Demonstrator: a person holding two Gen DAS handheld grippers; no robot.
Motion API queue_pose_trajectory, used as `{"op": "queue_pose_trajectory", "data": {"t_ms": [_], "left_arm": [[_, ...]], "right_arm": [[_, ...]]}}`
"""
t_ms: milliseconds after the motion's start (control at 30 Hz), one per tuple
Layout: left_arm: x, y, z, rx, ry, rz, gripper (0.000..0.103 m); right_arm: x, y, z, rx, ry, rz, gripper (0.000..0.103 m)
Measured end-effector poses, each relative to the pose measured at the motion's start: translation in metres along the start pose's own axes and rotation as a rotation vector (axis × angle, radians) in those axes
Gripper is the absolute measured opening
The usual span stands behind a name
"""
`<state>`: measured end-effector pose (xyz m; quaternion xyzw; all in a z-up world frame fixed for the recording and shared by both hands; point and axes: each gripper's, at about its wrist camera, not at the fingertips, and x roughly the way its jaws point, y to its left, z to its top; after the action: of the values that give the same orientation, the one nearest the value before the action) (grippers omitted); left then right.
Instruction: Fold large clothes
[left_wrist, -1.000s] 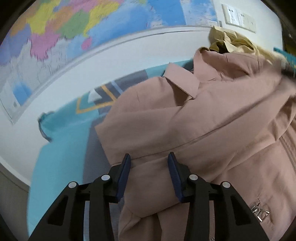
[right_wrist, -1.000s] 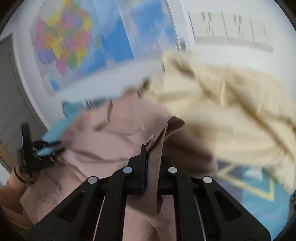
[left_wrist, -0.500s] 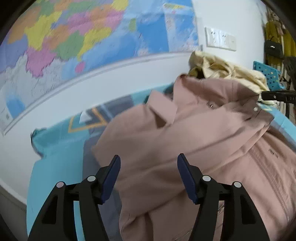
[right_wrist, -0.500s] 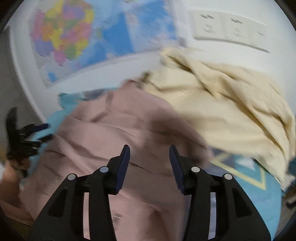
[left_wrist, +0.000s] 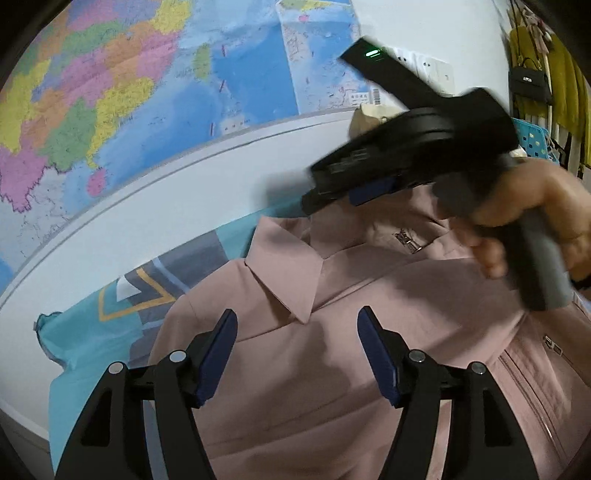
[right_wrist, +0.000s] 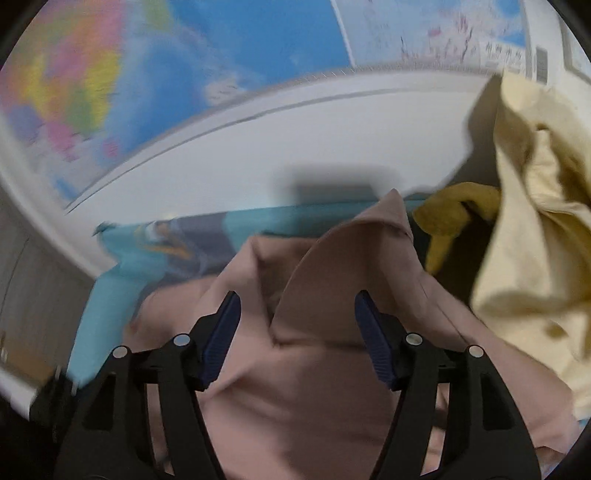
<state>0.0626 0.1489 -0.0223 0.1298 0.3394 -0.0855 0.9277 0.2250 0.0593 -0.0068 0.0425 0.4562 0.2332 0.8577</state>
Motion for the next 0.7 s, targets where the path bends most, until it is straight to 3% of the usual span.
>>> {"op": "queue_pose_trajectory", "data": {"t_ms": [67, 133, 167, 200, 300, 467, 533, 567, 700], "left_arm": [[0.004, 0.005, -0.002, -0.018, 0.013, -0.009, 0.065], [0.01, 0.013, -0.006, -0.05, 0.032, -0.021, 0.066], [0.013, 0.017, -0.009, -0.066, 0.043, -0.022, 0.066], [0.014, 0.021, -0.011, -0.077, 0.05, -0.018, 0.066], [0.016, 0.032, -0.017, -0.106, 0.06, -0.026, 0.066], [0.014, 0.044, -0.015, -0.114, 0.049, -0.027, 0.066], [0.013, 0.048, -0.012, -0.107, 0.041, -0.022, 0.067], [0.014, 0.048, -0.01, -0.105, 0.037, -0.024, 0.068], [0.025, 0.052, 0.005, -0.101, 0.046, -0.016, 0.069]], "right_arm": [[0.013, 0.0, 0.003, 0.016, 0.007, -0.069, 0.063], [0.025, -0.002, 0.005, 0.035, 0.014, -0.126, 0.057], [0.029, -0.004, 0.005, 0.043, 0.023, -0.133, 0.037], [0.031, -0.008, 0.004, 0.053, 0.034, -0.116, 0.01], [0.018, -0.022, -0.001, 0.066, 0.008, -0.041, 0.007], [-0.054, -0.063, -0.028, 0.129, -0.078, 0.352, 0.007], [-0.076, -0.081, -0.043, 0.129, -0.101, 0.452, 0.007], [-0.077, -0.087, -0.048, 0.135, -0.078, 0.475, 0.007], [-0.058, -0.103, -0.064, 0.143, 0.013, 0.399, 0.008]]}}
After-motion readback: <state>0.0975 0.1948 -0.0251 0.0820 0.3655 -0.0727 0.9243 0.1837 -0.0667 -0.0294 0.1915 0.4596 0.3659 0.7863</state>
